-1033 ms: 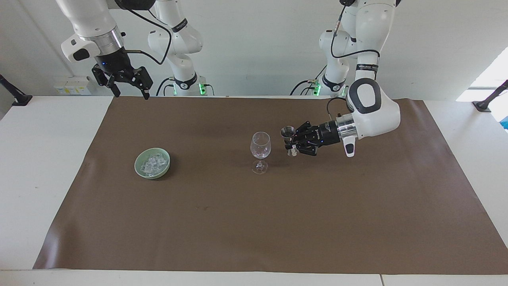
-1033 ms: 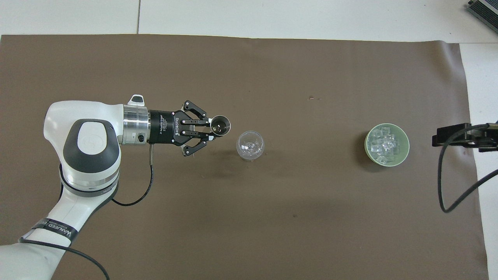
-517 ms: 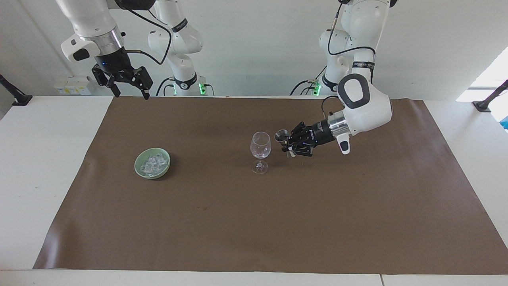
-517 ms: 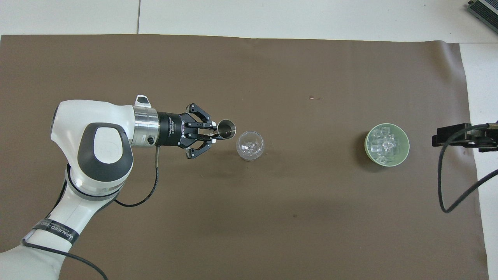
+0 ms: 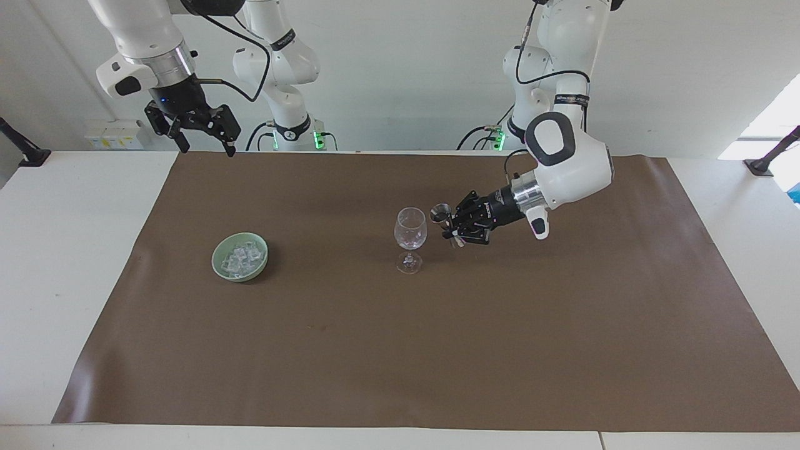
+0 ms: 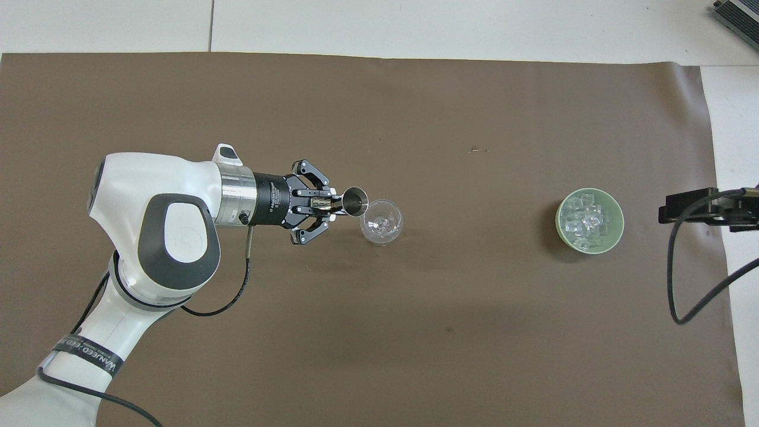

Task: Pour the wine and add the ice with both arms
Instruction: 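Tilt the metal cup with the left gripper to pour into the glass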

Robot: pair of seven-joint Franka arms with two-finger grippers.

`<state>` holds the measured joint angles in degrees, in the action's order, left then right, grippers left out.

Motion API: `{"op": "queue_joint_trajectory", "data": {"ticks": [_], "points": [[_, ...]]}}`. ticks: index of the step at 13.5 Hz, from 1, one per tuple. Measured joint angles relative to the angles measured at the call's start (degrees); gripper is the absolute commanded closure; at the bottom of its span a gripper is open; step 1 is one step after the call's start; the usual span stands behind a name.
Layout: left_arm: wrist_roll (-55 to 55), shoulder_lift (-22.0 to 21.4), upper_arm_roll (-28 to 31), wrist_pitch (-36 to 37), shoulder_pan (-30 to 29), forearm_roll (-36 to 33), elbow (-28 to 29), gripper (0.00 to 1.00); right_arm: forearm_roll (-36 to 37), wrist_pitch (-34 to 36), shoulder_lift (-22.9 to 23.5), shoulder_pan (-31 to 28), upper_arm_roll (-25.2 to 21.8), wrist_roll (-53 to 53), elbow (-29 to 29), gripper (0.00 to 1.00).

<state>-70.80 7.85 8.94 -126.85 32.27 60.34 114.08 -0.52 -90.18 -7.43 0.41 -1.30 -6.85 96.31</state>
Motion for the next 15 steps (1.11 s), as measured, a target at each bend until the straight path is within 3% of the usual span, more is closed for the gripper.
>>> {"op": "queue_joint_trajectory", "data": {"ticks": [15], "points": [[-17.9,-0.5,0.0,-0.5,4.0,-22.2,-4.6,1.00,0.0,0.0,0.0,0.0,0.0,0.0,0.0,0.00]]}}
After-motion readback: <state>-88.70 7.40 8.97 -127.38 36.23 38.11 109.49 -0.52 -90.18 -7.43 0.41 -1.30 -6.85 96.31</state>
